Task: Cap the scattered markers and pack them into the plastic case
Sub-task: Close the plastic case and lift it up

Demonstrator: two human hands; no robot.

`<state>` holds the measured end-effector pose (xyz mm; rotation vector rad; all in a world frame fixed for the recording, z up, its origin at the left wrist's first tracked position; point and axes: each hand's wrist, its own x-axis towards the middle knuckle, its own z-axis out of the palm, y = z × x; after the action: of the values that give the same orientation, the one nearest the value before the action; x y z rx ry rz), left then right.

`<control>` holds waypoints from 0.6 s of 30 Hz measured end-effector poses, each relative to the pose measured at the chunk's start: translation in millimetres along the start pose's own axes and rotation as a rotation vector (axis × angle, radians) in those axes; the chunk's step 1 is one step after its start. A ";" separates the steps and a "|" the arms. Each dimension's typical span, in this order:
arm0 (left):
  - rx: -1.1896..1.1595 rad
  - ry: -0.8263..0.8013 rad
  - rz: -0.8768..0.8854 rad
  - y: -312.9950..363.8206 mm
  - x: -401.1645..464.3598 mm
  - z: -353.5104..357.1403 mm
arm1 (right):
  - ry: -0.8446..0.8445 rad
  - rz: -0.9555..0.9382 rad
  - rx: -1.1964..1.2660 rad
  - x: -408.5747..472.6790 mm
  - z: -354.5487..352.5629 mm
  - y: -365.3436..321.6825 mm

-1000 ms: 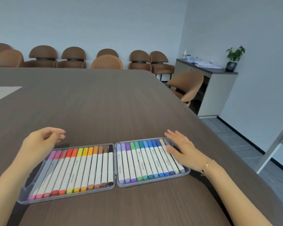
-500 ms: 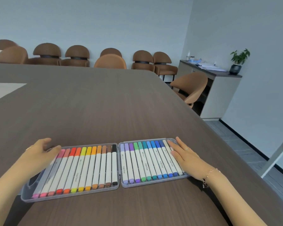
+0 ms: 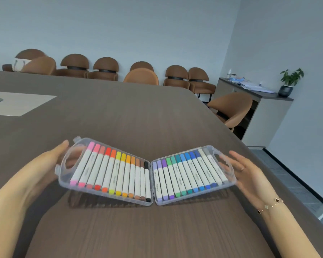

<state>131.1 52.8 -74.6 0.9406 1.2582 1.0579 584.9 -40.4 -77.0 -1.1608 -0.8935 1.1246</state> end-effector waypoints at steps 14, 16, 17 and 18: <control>0.705 0.020 0.694 23.8 -18.4 175.1 | -0.465 -0.362 -0.132 6.0 163.1 -28.9; 0.647 0.075 0.687 24.0 -14.5 176.0 | -0.484 -0.403 -0.208 9.8 168.9 -30.2; 0.584 0.101 0.720 23.5 -14.4 172.3 | -0.475 -0.411 -0.209 13.5 169.6 -31.3; 0.515 0.132 0.771 25.1 -15.4 167.0 | -0.478 -0.405 -0.196 17.8 168.6 -32.6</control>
<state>294.8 47.5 -30.9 1.8717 1.3312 1.4213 434.9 14.9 -11.8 -0.8169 -1.5606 1.0040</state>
